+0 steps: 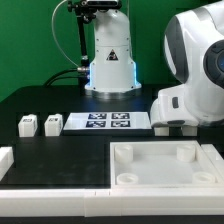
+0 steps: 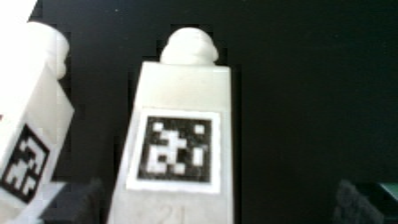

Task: Assemble one leg

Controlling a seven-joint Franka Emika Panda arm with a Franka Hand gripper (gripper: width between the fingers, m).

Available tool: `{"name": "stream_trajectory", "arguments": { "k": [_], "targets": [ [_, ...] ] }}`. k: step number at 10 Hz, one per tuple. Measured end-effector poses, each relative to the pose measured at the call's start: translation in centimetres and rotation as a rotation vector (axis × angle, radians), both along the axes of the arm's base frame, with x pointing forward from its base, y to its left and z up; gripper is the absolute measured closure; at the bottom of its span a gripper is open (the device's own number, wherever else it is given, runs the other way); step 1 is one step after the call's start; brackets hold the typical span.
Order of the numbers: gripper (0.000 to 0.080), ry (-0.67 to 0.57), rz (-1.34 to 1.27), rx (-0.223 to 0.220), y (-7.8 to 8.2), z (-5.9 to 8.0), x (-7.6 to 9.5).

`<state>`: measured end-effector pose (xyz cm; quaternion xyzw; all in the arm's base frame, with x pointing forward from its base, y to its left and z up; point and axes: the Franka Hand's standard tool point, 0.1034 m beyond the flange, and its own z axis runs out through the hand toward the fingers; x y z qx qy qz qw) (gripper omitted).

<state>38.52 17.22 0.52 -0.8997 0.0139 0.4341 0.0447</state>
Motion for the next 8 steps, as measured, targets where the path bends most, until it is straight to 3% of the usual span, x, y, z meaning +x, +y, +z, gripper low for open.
{"name": "stream_trajectory", "arguments": {
  "k": [2, 3, 4, 5, 6, 8],
  "targets": [
    [0.0150, -0.001, 0.000, 0.002, 0.09, -0.05, -0.06],
    [0.0262, 0.000, 0.000, 0.002, 0.09, -0.07, -0.08],
    [0.0262, 0.000, 0.000, 0.002, 0.09, -0.07, -0.08],
    [0.0446, 0.000, 0.000, 0.003, 0.09, -0.07, -0.08],
    [0.0509, 0.000, 0.000, 0.003, 0.09, -0.07, -0.09],
    [0.0509, 0.000, 0.000, 0.003, 0.10, -0.07, -0.09]
  ]
}}
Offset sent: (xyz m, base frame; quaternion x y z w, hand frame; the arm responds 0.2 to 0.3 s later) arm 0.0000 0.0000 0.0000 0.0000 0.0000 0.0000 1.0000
